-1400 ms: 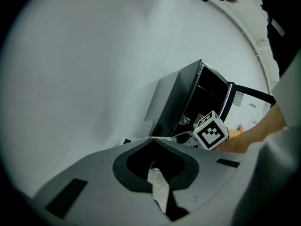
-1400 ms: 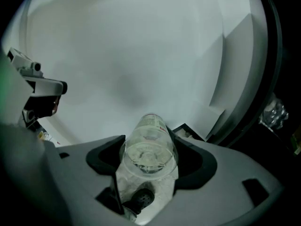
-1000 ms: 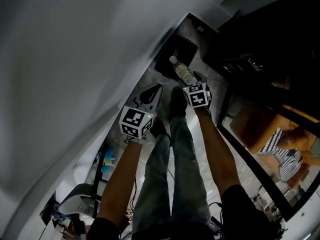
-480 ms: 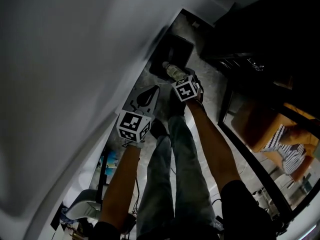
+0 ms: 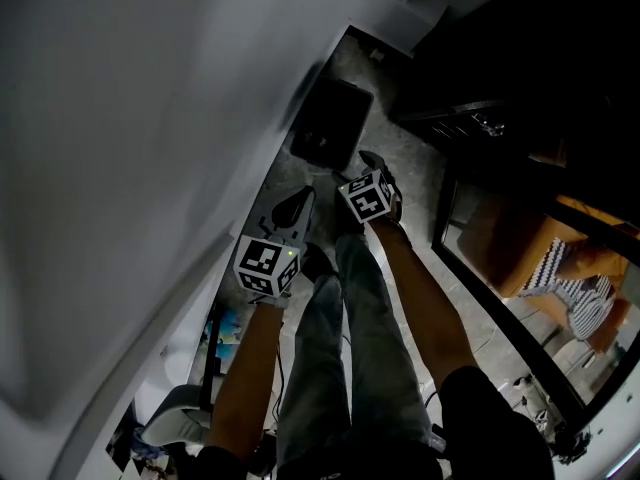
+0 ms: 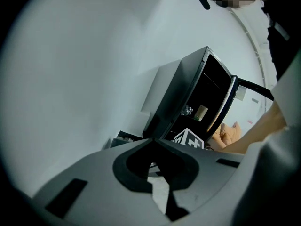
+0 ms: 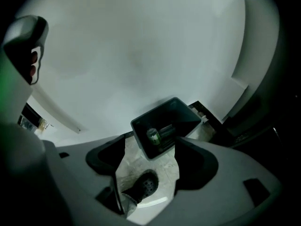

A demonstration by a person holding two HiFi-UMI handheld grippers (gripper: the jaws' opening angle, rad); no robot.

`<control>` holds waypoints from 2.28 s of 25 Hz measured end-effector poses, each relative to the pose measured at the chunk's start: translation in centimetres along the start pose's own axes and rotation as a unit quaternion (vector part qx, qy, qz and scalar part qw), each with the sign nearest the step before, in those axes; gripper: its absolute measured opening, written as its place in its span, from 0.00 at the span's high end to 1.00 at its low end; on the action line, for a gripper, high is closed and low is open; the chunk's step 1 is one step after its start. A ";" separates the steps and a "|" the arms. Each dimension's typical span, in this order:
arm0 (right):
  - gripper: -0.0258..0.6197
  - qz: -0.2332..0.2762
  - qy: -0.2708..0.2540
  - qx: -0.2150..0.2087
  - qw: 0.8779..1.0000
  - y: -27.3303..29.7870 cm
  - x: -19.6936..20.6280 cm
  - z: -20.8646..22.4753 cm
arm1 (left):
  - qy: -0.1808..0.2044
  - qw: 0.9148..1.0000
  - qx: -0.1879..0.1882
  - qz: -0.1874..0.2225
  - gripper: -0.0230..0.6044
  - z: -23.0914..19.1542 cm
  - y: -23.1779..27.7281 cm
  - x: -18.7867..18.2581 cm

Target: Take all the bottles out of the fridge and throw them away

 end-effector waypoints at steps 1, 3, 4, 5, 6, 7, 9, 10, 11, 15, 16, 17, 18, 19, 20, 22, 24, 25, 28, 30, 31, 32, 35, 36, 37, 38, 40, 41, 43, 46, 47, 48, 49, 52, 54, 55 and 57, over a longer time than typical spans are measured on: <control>0.44 0.004 0.005 0.001 1.000 -1.3 0.3 -0.2 | 0.001 1.000 0.001 0.002 0.95 0.5 -0.6 -0.4; 0.44 0.017 0.016 -0.001 1.000 -4.2 0.7 -0.8 | 0.005 1.000 0.004 0.005 0.95 1.6 -1.7 -1.3; 0.45 0.027 0.022 0.001 0.999 -5.9 0.7 -1.1 | 0.008 1.000 0.005 0.007 0.95 2.2 -2.3 -1.9; 0.49 0.040 0.027 0.005 0.999 -7.9 0.7 -1.5 | 0.010 1.000 0.006 0.009 0.95 2.8 -2.9 -2.5; 0.57 0.053 0.032 0.010 0.998 -10.1 0.6 -2.0 | 0.012 1.000 0.007 0.011 0.95 3.6 -3.7 -3.2; 0.63 0.067 0.038 0.017 0.997 -12.5 0.5 -2.6 | 0.014 1.000 0.008 0.013 0.95 4.4 -4.5 -3.9; 0.76 0.094 0.047 0.031 0.994 -17.3 0.2 -4.3 | 0.015 1.000 0.014 0.015 0.95 6.2 -6.7 -5.5; 0.81 0.106 0.047 0.041 0.992 -19.7 0.0 -5.2 | 0.014 1.000 0.020 0.016 0.95 7.1 -7.8 -6.4; 0.86 0.118 0.045 0.051 0.991 -22.1 -0.4 -6.0 | 0.014 0.999 0.027 0.018 0.95 8.1 -8.8 -7.3; 0.95 0.170 0.045 0.076 0.981 -31.4 -2.3 -8.3 | 0.036 0.998 0.052 0.029 0.95 12.2 -12.2 -11.7; 0.95 0.182 0.048 0.075 0.979 -33.5 -2.6 -8.8 | 0.045 0.997 0.056 0.031 0.95 13.2 -13.1 -12.9; 0.95 0.192 0.052 0.073 0.977 -35.6 -2.9 -9.5 | 0.055 0.996 0.059 0.033 0.95 14.1 -14.1 -14.0; 0.95 0.202 0.056 0.071 0.975 -37.6 -3.1 -10.1 | 0.063 0.995 0.062 0.035 0.95 15.0 -15.0 -15.0; 0.95 0.211 0.061 0.072 0.973 -39.6 -3.2 -10.6 | 0.069 0.995 0.066 0.037 0.95 15.8 -15.8 -15.9; 0.95 0.219 0.066 0.073 0.971 -41.6 -3.2 -11.1 | 0.072 0.994 0.070 0.040 0.95 16.7 -16.6 -16.7; 0.95 0.237 0.078 0.080 0.965 -45.1 -2.8 -11.7 | 0.077 0.993 0.078 0.043 0.95 18.3 -17.7 -18.2; 0.95 0.257 0.089 0.090 0.958 -48.4 -2.3 -11.9 | 0.082 0.992 0.087 0.042 0.95 19.8 -18.3 -19.8; 0.95 0.265 0.094 0.096 0.955 -49.9 -2.0 -11.8 | 0.084 0.991 0.092 0.041 0.95 20.6 -18.5 -20.7; 0.95 0.282 0.104 0.110 0.947 -53.8 -0.9 -11.1 | 0.087 0.990 0.101 0.052 0.95 23.0 -18.5 -23.3; 0.95 0.293 0.107 0.118 0.943 -55.9 -0.4 -10.3 | 0.090 0.989 0.100 0.065 0.95 24.5 -18.2 -25.0; 0.95 0.299 0.107 0.121 0.941 -56.9 -0.2 -9.8 | 0.092 0.988 0.099 0.070 0.95 25.2 -17.9 -25.6; 0.95 0.302 0.106 0.123 0.939 -57.8 0.1 -9.2 | 0.094 0.988 0.099 0.074 0.95 26.0 -17.5 -26.3; 0.95 0.314 0.098 0.127 0.936 -60.9 0.5 -6.6 | 0.098 0.987 0.101 0.084 0.95 28.5 -16.0 -28.0; 0.95 0.321 0.098 0.129 0.933 -62.0 0.6 -5.7 | 0.100 0.986 0.100 0.087 0.95 29.5 -15.5 -28.5; 0.95 0.328 0.098 0.131 0.930 -63.2 0.7 -4.6 | 0.103 0.986 0.098 0.091 0.95 30.5 -15.0 -28.9; 0.95 0.335 0.099 0.133 0.928 -64.3 0.8 -3.5 | 0.108 0.985 0.096 0.096 0.95 31.6 -14.5 -29.2; 0.95 0.344 0.101 0.137 0.923 -66.0 1.2 -1.3 | 0.120 0.982 0.095 0.106 0.95 33.9 -13.3 -29.8; 0.95 0.347 0.104 0.138 0.922 -66.7 1.4 -0.2 | 0.124 0.981 0.099 0.111 0.95 35.0 -12.7 -30.1; 0.95 0.357 0.110 0.134 0.918 -68.0 1.8 1.7 | 0.130 0.978 0.109 0.119 0.95 37.0 -11.5 -30.8; 0.95 0.368 0.110 0.131 0.914 -69.3 1.7 4.2 | 0.140 0.976 0.113 0.124 0.95 39.0 -9.8 -32.0; 0.95 0.370 0.109 0.130 0.913 -69.5 1.6 4.8 | 0.142 0.975 0.112 0.127 0.95 39.4 -9.4 -32.4; 0.95 0.372 0.107 0.128 0.913 -69.6 1.6 5.3 | 0.143 0.975 0.111 0.130 0.95 39.6 -9.0 -32.7; 0.95 0.373 0.106 0.127 0.913 -69.7 1.5 5.7 | 0.143 0.975 0.110 0.133 0.95 39.8 -8.8 -33.0; 0.95 0.374 0.103 0.124 0.913 -70.0 1.3 6.7 | 0.143 0.974 0.107 0.138 0.95 40.1 -8.3 -33.6; 0.95 0.373 0.103 0.122 0.914 -70.0 1.1 7.3 | 0.143 0.975 0.104 0.137 0.95 40.2 -7.9 -33.9; 0.95 0.373 0.103 0.122 0.914 -70.0 0.9 7.5 | 0.143 0.975 0.103 0.137 0.95 40.2 -7.8 -34.1; 0.95 0.373 0.103 0.122 0.914 -70.1 0.6 7.9 | 0.143 0.975 0.102 0.137 0.95 40.1 -7.7 -34.4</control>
Point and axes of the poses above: the fingertips, and each gripper's own axes: y forward along the fingers, z to its right, x out of its underside, the point moved 9 cm from there along -y, backward along the fingers, and after that the axes turned 5 degrees about y, right-handed, at the moved point
